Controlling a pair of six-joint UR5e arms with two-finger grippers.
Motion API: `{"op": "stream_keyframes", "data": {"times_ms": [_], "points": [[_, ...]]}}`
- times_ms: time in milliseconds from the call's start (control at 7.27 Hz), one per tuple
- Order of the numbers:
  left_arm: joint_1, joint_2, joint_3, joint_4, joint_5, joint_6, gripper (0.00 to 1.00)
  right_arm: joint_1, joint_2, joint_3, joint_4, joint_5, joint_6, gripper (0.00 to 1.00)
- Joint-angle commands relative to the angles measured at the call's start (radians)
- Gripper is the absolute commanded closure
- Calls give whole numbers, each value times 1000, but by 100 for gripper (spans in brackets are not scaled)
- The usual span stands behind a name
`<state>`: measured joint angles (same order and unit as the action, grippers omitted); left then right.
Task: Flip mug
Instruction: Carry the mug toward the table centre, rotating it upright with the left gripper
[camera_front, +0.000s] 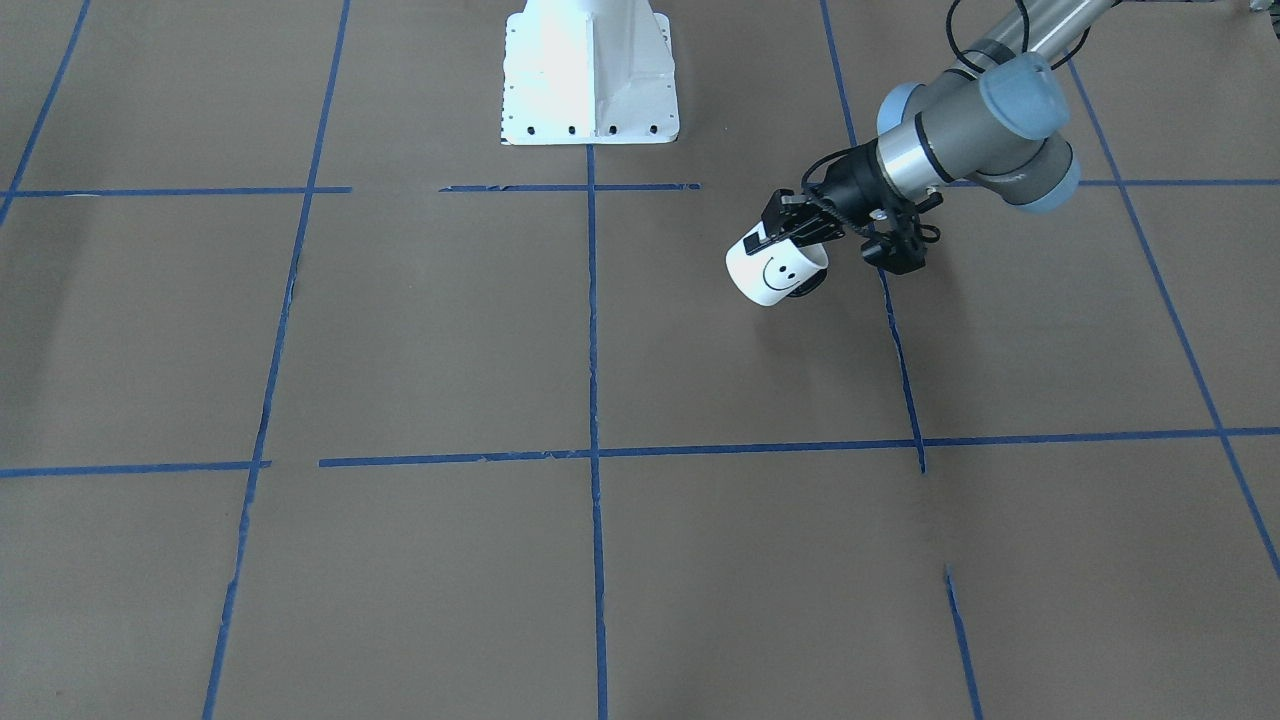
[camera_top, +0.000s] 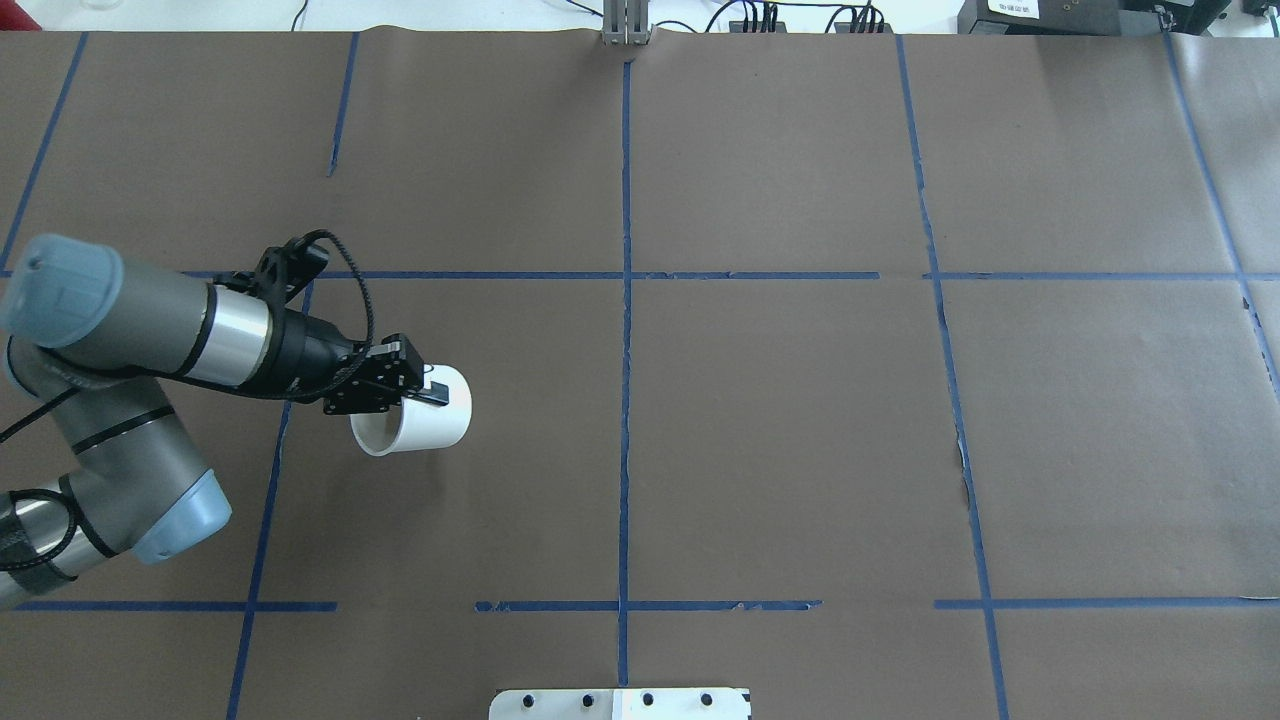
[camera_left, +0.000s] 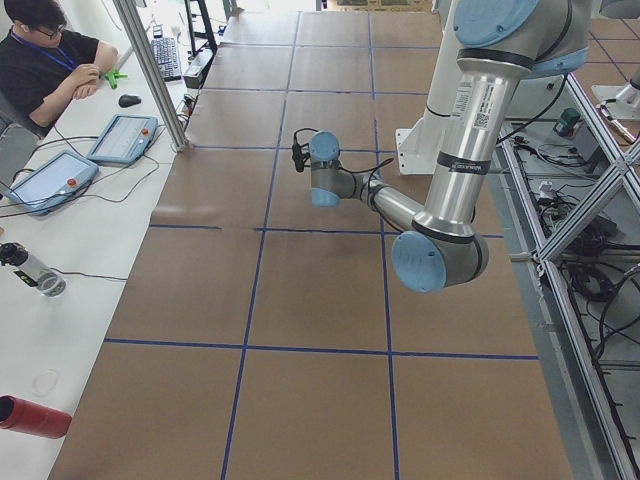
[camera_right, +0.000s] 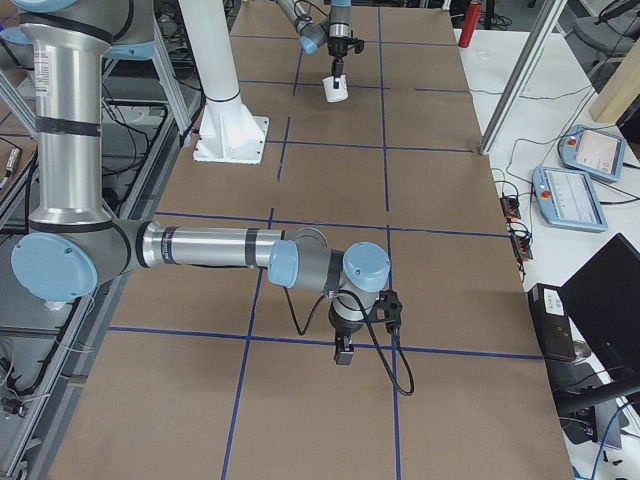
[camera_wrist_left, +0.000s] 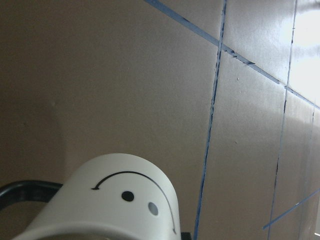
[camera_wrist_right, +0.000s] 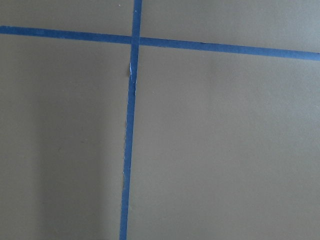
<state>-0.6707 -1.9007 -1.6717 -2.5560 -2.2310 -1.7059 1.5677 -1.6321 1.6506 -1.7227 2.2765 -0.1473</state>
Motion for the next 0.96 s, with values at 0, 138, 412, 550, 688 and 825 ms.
{"op": "stream_keyframes", "data": {"times_ms": [0,138,412,550,688,825], "points": [[8,-214,1,453,1,34,100,0,0,0,0,0,0,0],[16,-344,53,638,1,81,100,0,0,0,0,0,0,0],[26,-547,252,738,11,164,100,0,0,0,0,0,0,0],[58,-561,286,761,66,315,100,0,0,0,0,0,0,0],[84,-572,290,814,101,398,100,0,0,0,0,0,0,0],[92,-580,290,853,103,447,100,0,0,0,0,0,0,0]]}}
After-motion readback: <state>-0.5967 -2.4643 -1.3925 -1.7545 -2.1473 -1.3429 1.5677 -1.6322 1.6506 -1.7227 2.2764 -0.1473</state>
